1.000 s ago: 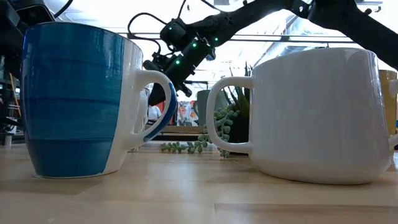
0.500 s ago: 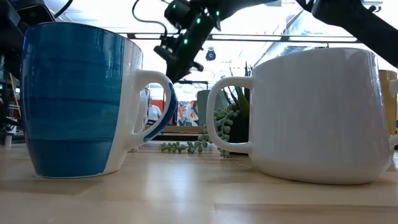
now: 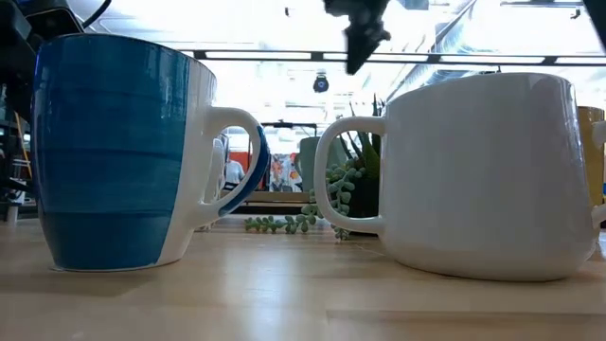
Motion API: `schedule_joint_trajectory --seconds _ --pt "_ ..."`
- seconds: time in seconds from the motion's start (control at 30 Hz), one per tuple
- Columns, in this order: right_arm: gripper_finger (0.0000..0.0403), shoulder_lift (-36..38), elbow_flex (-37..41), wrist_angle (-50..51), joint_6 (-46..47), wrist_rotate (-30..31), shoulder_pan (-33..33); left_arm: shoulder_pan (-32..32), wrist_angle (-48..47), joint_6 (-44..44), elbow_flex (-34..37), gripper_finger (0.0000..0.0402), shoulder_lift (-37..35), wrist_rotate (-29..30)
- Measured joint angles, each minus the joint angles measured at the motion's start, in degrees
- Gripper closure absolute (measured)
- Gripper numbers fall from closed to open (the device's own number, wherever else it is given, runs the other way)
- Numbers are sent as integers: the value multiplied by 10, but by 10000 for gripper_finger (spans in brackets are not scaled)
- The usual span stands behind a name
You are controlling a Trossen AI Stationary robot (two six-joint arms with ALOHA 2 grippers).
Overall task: Place coffee mugs
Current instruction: Adjust the green mug on the shelf
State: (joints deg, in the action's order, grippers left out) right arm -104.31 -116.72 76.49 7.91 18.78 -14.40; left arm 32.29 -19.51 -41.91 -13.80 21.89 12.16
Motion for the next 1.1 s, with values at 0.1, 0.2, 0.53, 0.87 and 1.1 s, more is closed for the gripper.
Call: schedule_joint_trajectory --seconds 0.1,0.2,0.53,0.87,1.1 --pt "373 90 83 -4 25 -5 15 0 0 0 0 243 0 0" --pt "373 184 185 -20 46 -24 39 0 0 0 0 243 0 0" --pt "373 445 498 -178 128 -58 125 0 1 -15 0 243 0 21" --pt "373 479 617 -345 130 -27 117 0 0 -15 0 243 0 62" --pt "373 337 511 -345 86 -22 71 0 0 -15 0 243 0 64"
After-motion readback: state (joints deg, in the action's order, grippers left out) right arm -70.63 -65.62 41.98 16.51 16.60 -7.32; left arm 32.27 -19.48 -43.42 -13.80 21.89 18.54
